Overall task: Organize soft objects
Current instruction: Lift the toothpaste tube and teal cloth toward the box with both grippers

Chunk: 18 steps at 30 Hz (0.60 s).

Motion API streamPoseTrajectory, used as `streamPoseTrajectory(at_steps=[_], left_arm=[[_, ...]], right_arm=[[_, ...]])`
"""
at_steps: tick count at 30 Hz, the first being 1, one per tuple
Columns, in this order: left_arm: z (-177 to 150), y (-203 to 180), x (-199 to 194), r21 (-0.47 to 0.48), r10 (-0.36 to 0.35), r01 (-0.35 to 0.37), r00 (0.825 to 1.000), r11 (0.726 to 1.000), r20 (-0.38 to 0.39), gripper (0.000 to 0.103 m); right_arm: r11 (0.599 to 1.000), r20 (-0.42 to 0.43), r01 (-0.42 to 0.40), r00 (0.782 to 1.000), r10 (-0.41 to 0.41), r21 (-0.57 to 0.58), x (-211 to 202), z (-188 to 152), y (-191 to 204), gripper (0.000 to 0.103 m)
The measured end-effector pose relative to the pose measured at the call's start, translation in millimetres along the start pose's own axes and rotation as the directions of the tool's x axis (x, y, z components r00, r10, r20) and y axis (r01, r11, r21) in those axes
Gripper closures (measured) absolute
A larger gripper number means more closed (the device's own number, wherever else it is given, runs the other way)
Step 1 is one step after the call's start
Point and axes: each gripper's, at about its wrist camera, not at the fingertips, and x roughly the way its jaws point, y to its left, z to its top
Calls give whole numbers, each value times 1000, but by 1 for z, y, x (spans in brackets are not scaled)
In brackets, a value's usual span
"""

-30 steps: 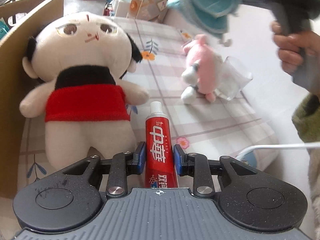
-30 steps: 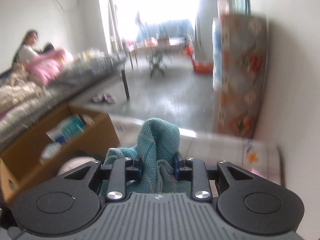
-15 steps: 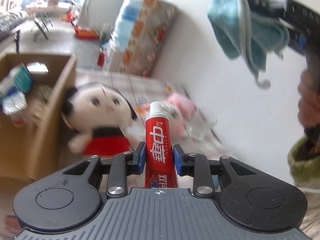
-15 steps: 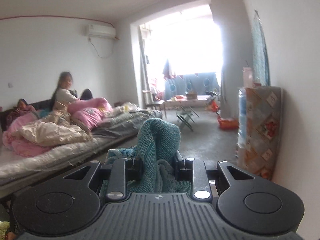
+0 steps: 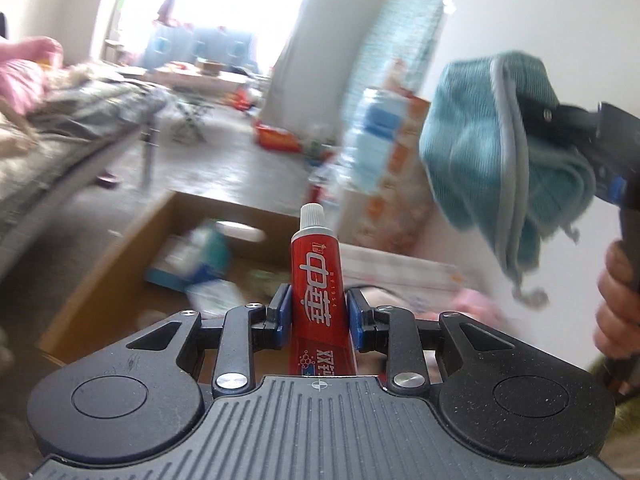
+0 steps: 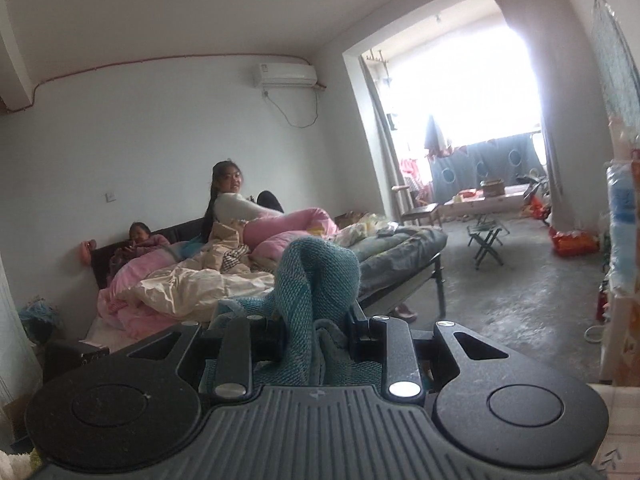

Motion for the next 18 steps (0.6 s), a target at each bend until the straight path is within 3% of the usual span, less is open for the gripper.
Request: streamPoseTrajectory(at_steps=[6,13,18], left_arm=[[9,58,40,10,161,-161,984,987,-74,75],[7,112,103,61,261,-254,930,965,-259,75],[3,125,139,169,302,-258,887,951,-349,75]], right_arm=[[993,-146,-35,988,51,109,86,-32,-9,74],[984,-312,18,949,38,175,149,-83,-30,74],[976,-385,63,923,24,210,176,-107,-39,74]])
